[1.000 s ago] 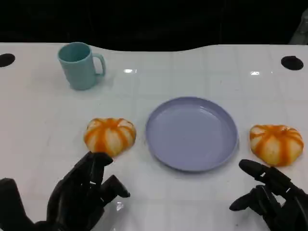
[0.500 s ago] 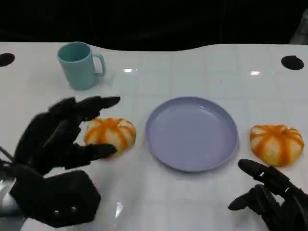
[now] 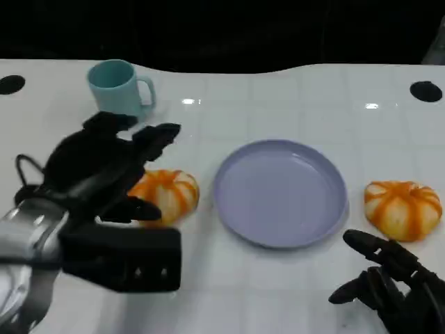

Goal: Grasp the bread from the table and place it into the plate.

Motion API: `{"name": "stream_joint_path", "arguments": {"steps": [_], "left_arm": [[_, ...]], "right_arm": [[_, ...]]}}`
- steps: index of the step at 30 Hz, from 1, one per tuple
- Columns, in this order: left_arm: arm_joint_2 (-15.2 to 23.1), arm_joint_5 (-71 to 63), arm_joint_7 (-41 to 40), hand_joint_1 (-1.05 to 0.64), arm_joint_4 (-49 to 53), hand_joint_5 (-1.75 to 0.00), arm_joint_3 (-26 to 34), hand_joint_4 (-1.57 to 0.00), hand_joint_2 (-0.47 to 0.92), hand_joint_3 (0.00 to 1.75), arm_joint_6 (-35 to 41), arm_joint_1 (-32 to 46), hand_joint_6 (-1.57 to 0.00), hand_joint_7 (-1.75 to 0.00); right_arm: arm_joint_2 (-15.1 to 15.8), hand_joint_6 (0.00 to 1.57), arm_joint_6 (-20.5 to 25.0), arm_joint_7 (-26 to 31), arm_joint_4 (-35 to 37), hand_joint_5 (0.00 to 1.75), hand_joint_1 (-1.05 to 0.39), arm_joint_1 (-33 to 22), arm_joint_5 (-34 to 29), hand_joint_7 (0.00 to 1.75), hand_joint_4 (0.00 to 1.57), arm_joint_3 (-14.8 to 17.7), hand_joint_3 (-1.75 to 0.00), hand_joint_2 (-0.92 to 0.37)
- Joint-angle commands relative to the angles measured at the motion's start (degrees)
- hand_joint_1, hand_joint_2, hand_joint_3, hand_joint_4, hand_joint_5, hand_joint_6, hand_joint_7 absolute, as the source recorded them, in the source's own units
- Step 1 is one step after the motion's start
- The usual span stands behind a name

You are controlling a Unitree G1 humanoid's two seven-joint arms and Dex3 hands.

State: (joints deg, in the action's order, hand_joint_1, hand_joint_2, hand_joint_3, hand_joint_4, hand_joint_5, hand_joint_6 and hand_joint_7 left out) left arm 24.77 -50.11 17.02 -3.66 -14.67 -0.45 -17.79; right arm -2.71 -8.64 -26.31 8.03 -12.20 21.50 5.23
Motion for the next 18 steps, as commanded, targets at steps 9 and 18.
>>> {"name": "stream_joint_path", "arguments": {"steps": [9, 18], "left_arm": [[-4.31, -0.65, 4.28, -0.56, 21.78, -0.19, -9.16, -0.05, 0.78, 0.00, 6.99, -12.76, -0.19, 0.00], [-9.41, 2.39, -0.39, -0.60, 42.46, -0.13, -12.38, -0.07, 0.80, 0.01, 5.46, -21.85, -0.20, 0.00]], "right_arm": [[0.94, 0.88, -1.64, -0.84, -0.14, 1.32, -0.74, -0.55, 0.30, 0.44, 0.63, 0.20, -0.29, -0.92], [0.95, 0.89, -1.14, -0.69, -0.78, 1.32, -0.74, -0.99, 0.34, 0.45, 0.63, 0.37, -0.29, -0.92]]}}
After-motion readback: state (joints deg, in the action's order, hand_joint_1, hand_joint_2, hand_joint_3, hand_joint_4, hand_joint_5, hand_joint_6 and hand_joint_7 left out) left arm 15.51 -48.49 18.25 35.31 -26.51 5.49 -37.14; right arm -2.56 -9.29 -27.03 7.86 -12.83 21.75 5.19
